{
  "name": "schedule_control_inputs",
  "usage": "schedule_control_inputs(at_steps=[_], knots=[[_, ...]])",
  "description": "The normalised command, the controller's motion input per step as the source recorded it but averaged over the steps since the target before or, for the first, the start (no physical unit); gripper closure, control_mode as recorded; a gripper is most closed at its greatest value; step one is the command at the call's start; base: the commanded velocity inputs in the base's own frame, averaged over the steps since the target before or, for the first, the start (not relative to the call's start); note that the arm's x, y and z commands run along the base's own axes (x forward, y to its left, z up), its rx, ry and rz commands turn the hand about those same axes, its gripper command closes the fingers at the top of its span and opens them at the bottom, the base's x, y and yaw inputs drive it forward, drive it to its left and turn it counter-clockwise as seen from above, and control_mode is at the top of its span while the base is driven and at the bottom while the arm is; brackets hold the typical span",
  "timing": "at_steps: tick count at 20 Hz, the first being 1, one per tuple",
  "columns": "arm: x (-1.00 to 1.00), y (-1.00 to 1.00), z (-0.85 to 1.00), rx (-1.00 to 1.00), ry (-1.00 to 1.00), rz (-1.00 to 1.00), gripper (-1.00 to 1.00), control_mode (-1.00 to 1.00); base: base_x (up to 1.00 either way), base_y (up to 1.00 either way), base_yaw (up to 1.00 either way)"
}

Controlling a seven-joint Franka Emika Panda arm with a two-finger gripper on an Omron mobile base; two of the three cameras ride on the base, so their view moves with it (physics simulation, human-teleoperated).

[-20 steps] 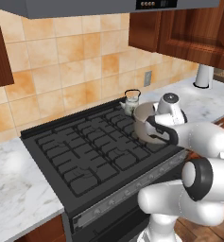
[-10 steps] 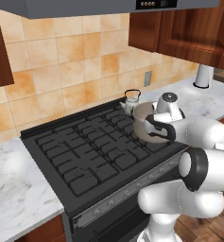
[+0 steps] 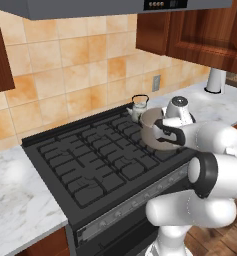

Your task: Pick the kettle from the cabinet and place it on a stove burner. Then pick the pot from the counter and place it on another stove burner. Finally, turn both burners on.

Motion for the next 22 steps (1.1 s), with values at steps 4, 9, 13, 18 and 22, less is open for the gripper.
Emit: schedule_control_inputs(at_steps=[4,9,13,18,22], knots=[[0.01,0.0,-0.03,0.0,0.0,0.0,-1.0,-1.0,0.0,0.0,0.0],[0.0,0.0,0.0,0.0,-0.03,0.0,-1.0,-1.0,0.0,0.0,0.0],[-0.01,0.0,0.22,0.0,-0.02,0.0,-1.0,-1.0,0.0,0.0,0.0],[-0.03,0.0,0.28,0.0,0.0,-0.01,-1.0,-1.0,0.0,0.0,0.0],[-0.14,0.0,0.25,0.0,0.0,0.0,-1.0,-1.0,0.0,0.0,0.0]])
